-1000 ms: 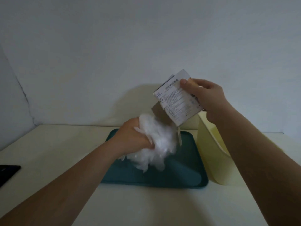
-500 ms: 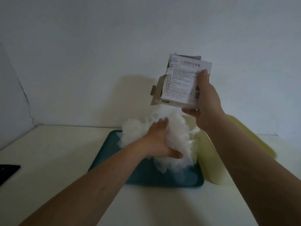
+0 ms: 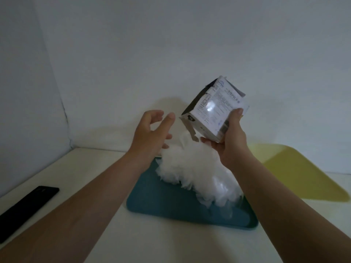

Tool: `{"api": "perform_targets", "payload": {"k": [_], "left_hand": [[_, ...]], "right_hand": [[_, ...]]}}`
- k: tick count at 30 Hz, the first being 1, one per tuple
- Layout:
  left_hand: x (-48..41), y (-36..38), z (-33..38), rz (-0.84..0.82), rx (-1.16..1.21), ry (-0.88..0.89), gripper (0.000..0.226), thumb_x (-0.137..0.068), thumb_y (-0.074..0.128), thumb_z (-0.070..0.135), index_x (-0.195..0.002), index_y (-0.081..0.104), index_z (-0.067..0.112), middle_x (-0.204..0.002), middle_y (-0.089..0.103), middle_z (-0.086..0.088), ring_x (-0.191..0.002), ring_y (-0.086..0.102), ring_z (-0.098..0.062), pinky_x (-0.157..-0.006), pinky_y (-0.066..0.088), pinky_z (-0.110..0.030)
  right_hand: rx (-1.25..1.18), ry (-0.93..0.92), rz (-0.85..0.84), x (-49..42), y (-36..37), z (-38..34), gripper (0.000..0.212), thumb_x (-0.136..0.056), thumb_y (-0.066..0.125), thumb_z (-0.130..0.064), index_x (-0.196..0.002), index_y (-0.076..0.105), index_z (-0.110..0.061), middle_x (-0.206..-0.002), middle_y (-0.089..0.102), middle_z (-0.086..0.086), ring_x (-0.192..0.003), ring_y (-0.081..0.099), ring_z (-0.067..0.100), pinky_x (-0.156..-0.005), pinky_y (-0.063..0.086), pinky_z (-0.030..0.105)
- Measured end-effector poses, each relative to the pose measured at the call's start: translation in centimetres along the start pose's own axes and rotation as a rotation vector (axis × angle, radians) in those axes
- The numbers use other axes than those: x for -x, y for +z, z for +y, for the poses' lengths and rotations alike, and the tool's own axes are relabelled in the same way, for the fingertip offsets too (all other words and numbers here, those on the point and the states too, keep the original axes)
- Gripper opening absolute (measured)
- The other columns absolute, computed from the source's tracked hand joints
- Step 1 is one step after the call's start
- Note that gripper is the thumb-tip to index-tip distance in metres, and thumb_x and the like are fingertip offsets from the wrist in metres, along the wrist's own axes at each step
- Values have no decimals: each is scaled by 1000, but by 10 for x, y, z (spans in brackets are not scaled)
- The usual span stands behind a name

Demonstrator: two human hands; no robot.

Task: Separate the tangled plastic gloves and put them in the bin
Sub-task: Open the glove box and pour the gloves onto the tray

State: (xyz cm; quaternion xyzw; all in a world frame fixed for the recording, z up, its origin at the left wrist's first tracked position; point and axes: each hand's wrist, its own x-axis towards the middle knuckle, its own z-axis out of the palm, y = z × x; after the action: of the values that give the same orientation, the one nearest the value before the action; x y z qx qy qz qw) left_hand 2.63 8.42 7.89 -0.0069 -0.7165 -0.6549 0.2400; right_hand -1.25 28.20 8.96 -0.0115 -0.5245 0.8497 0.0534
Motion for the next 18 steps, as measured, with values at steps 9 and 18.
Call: {"api": "perform_targets", "payload": {"k": [9,18], "left_hand": [[4,-1,10,-153,-241,233,22,-89,79,49,-105,71,36,-122,61,14,-106,65,-6,-92,60,-33],[7,-47,-2,24,-1194,443,32,-90,78,41,-95,54,20,-145,37,-1,-120,45,-20,-73,46,-32]], "right_hand": [[-154,172,-161,6,8,31,43,-109,34,-52,-129,60,-23,-123,74,12,-112,72,35,-98,56,59],[562,109,-188,21,46,42,24,-101,64,-17,-124,65,-8,-117,66,17,-105,68,32,-88,62,37]]}}
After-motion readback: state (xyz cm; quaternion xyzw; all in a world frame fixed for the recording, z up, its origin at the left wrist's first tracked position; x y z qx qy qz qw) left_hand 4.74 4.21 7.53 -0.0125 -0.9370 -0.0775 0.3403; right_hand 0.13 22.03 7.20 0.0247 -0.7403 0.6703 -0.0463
